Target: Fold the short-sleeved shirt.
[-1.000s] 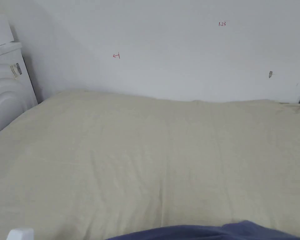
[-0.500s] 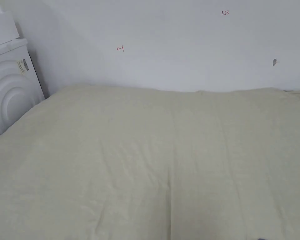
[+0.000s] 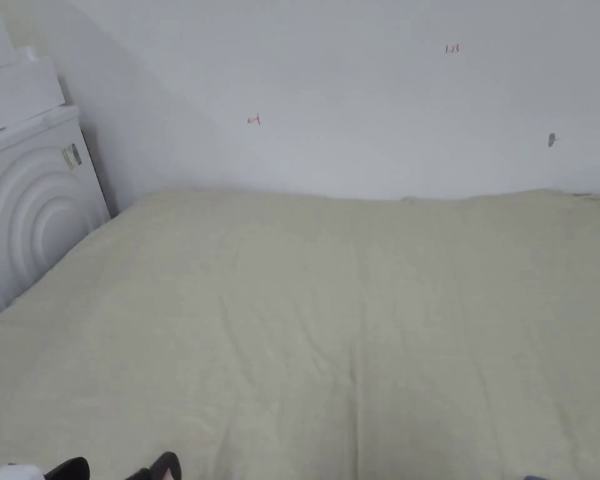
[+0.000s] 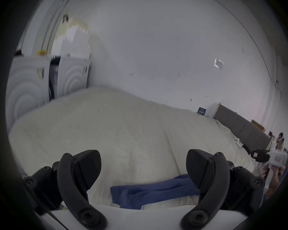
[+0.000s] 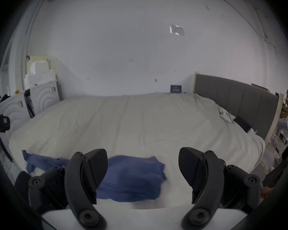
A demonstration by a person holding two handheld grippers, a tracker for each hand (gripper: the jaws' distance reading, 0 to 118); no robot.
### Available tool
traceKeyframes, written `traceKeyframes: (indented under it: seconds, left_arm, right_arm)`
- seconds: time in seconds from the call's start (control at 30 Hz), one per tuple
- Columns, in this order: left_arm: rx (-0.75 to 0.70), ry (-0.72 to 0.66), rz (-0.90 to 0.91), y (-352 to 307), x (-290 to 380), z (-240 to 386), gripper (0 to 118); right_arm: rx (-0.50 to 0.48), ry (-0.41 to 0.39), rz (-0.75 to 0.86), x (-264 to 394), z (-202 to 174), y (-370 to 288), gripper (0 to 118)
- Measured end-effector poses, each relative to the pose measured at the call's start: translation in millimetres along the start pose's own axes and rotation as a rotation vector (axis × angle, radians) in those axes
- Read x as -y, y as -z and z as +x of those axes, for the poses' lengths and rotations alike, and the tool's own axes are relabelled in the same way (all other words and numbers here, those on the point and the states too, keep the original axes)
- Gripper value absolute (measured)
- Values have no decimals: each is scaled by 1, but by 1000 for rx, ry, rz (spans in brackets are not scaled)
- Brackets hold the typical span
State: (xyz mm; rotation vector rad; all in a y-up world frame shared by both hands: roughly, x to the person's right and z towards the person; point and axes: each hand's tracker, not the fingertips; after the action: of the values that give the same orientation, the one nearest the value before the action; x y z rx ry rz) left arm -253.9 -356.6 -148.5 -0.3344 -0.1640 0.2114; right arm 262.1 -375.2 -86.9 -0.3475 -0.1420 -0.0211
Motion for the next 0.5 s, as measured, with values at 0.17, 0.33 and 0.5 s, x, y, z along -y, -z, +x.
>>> traceKeyframes:
  seconds: [0.17, 0.33, 0.5]
  left_arm:
    - [-34, 166, 90, -4, 3, 53, 106]
    - [-25, 185, 73, 2, 8, 73, 98]
    - [-19, 180, 25, -1, 16, 65, 30]
  right_arm:
    - [-48, -9, 53, -15, -46, 2, 91]
    - [-75, -58, 63, -11, -68, 0, 90]
    - [-107, -27, 32, -5, -70, -2, 12]
